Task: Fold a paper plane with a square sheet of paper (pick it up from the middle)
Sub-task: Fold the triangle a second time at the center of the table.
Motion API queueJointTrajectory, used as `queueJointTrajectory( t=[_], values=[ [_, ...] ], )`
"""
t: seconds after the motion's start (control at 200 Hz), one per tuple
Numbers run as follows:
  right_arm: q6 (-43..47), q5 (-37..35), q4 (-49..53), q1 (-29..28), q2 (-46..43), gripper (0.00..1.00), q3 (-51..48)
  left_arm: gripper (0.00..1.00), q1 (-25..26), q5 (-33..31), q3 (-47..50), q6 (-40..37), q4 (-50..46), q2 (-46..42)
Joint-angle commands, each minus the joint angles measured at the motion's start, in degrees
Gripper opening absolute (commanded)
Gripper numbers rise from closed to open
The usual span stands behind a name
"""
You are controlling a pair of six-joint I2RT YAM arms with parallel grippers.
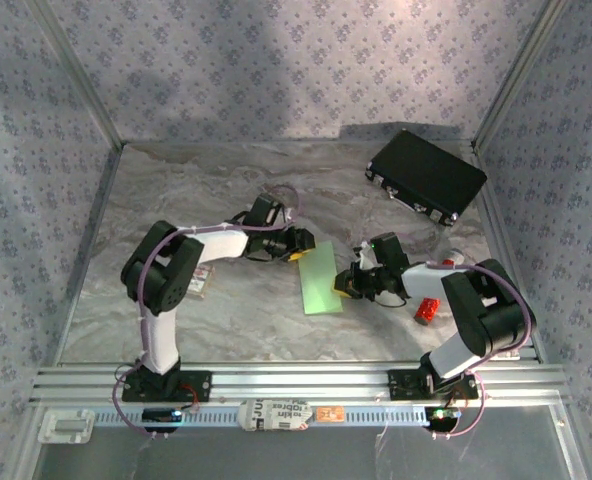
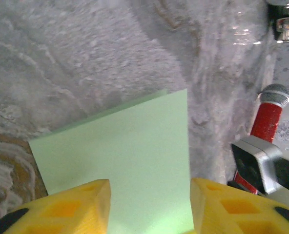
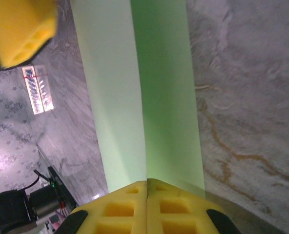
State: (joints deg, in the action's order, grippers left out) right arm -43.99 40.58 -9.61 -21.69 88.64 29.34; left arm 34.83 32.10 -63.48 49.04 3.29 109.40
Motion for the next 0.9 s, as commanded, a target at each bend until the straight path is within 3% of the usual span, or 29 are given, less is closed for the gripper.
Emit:
queueJointTrajectory(
  t=[0.0, 0.16, 0.445, 0.795, 0.894],
  values=[
    [-6.5, -4.4, -5.5, -0.8, -0.2, 0.04, -1.9, 0.5, 0.5, -3.0, 0.1, -2.0, -2.9, -6.3],
    [-11.9, -8.9, -8.9, -3.4, -0.7, 0.04, -2.2, 0.5, 1.0, -4.9, 2.2, -2.5, -3.7, -10.5],
    [-7.1, -5.8, -4.3, -2.7, -2.1, 0.23, 0.0, 0.48, 2.4, -6.3, 7.2, -4.7, -1.0, -14.6],
    [-1.6, 2.0, -1.6, 1.7, 3.6, 0.15, 4.5, 0.46, 12.0, -20.1, 14.2, -16.3, 0.3, -22.1],
    [-0.6, 2.6, 0.2, 1.9, 4.8, 0.17, 6.2, 0.49, 15.9, -26.5, 16.5, -19.6, -1.3, -24.6]
  ],
)
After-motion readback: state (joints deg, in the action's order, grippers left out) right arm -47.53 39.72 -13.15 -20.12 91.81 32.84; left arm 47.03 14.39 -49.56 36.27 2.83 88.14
